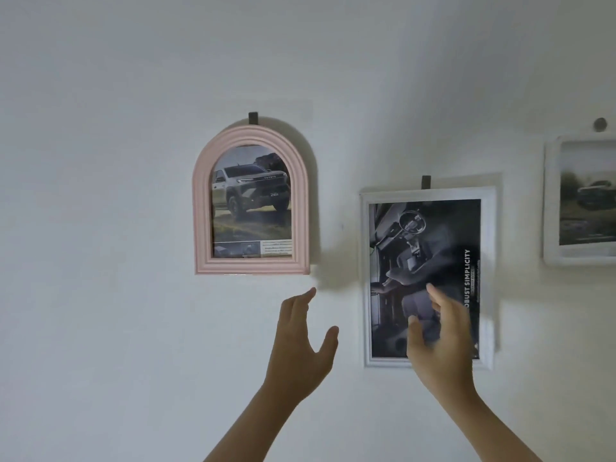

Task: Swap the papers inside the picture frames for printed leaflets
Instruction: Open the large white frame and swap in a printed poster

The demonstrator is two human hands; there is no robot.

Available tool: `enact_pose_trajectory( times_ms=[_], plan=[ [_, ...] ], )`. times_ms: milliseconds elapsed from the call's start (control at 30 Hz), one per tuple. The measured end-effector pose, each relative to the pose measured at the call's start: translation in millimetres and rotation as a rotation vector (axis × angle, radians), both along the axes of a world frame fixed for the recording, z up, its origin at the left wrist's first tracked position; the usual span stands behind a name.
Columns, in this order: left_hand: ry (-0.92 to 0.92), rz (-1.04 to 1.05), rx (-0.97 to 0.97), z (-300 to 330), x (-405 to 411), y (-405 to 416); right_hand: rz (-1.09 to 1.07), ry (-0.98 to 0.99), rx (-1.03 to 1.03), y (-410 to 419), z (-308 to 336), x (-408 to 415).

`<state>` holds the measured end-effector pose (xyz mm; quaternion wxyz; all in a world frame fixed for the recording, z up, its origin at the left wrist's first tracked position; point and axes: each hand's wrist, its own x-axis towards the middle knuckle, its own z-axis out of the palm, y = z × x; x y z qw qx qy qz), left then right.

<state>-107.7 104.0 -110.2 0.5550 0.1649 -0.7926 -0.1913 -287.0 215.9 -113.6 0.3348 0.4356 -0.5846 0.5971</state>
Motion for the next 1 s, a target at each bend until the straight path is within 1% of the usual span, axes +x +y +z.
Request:
enact_pose_trajectory(
  times_ms=[100, 167, 200, 300, 400, 567, 667, 767, 900, 1000],
  plan=[
    [-0.089, -0.03, 0.09, -8.5, -26.5, 11.2, -0.113, -0.075, -0.011, 24.6, -5.9, -40.1],
    [-0.149, -0.033, 0.113, -13.7, -42.1, 17.1, -0.172, -0.14, 0.029, 34.7, -10.1, -65.6],
    [-0.172, -0.027, 0.117, -16.2, -49.4, 19.2, -0.169, -0.184, 0.062, 38.4, -12.6, -74.9],
    [-0.218, 0.016, 0.104, -23.4, -68.9, 25.9, -0.04, -0.329, 0.206, 43.9, -22.9, -88.9],
    [-0.231, 0.039, 0.115, -29.6, -83.4, 33.6, 0.049, -0.327, 0.264, 44.3, -31.7, -90.6],
    [-0.083, 0.044, 0.167, -34.3, -96.9, 35.5, 0.129, -0.355, 0.196, 42.8, -27.9, -94.0],
    [-0.024, 0.052, 0.174, -32.3, -97.5, 37.1, 0.174, -0.33, 0.17, 45.8, -23.7, -97.3],
    [0.036, 0.017, 0.181, -23.7, -92.5, 42.2, 0.223, -0.322, 0.157, 51.9, -16.6, -98.8],
    [0.072, 0.0, 0.171, -14.3, -79.5, 54.7, 0.275, -0.308, 0.1, 64.1, -12.9, -95.9],
    [0.069, -0.026, 0.202, -23.2, -64.9, 65.1, 0.314, -0.287, 0.054, 75.5, -23.3, -90.7]
  ],
)
